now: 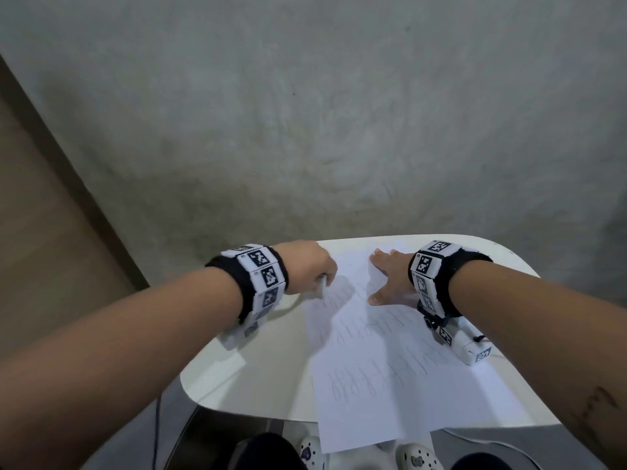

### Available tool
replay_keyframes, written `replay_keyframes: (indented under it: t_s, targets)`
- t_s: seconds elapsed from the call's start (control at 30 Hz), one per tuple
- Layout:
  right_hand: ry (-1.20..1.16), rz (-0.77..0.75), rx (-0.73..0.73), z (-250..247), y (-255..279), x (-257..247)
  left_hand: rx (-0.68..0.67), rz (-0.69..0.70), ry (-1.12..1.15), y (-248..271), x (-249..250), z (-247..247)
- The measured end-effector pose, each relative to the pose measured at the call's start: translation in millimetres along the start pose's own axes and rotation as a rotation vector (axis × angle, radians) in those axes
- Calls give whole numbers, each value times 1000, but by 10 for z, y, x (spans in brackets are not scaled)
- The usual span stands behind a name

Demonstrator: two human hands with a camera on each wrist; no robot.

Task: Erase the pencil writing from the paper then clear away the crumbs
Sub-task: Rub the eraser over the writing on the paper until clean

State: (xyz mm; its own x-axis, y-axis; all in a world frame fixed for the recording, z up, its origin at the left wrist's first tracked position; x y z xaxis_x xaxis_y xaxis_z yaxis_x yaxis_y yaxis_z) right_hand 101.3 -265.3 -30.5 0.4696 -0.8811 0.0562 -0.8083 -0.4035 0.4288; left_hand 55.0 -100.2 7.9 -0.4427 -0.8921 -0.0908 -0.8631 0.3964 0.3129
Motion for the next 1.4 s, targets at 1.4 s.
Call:
replay_keyframes:
  t_s: [1.4]
  targets:
    - [-14,-11,-26,15,-35,8,-114,35,-36,-22,95,103]
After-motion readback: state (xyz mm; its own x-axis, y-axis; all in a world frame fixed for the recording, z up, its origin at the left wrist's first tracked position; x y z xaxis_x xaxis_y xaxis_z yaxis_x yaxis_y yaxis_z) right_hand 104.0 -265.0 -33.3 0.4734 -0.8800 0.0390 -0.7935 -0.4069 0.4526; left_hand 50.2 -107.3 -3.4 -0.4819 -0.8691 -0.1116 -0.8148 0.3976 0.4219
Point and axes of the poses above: each hand's wrist, its own y-axis away from the middle knuckle, its own z-axis out of the palm, x = y × z, the point moved 3 cm from there along -y, towards the middle knuckle, and after that the axes turned 6 degrees about -x, right-handed, at the moved point
